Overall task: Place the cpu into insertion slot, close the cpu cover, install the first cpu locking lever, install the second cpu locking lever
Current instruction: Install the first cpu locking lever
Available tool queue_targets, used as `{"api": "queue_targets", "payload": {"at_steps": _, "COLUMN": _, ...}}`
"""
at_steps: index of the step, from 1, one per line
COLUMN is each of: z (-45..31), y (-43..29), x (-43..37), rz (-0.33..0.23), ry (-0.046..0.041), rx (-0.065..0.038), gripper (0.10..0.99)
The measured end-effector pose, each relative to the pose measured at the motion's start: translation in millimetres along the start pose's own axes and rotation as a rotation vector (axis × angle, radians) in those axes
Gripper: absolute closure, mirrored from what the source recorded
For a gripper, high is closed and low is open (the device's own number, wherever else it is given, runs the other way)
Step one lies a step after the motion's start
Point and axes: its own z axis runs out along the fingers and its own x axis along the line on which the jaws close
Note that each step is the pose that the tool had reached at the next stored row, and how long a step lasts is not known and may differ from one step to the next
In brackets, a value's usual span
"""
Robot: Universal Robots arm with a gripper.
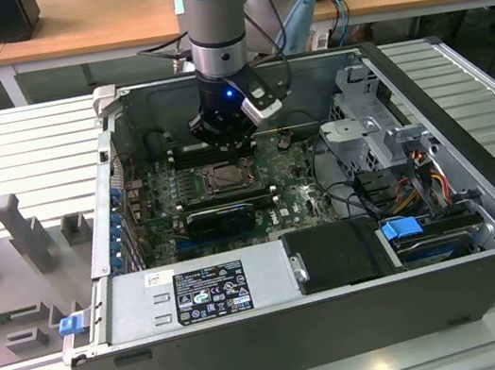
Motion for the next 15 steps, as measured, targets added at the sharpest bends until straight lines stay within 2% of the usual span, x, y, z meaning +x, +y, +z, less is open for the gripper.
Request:
{"api": "queue_targets", "payload": {"at_steps": 1, "z": -1.6, "y": 0.2, "x": 0.0, "rz": 0.000, "ry": 0.0001, "rx": 0.000, "gripper": 0.980}}
{"api": "queue_targets", "payload": {"at_steps": 3, "z": -17.1, "y": 0.7, "x": -0.3, "rz": 0.000, "ry": 0.0006, "rx": 0.001, "gripper": 0.980}}
{"api": "queue_targets", "payload": {"at_steps": 4, "z": -20.1, "y": 0.8, "x": -0.3, "rz": 0.000, "ry": 0.0007, "rx": 0.001, "gripper": 0.980}}
{"api": "queue_targets", "payload": {"at_steps": 15, "z": -20.4, "y": -3.5, "x": 0.0, "rz": 0.000, "ry": 0.0008, "rx": 0.002, "gripper": 0.980}}
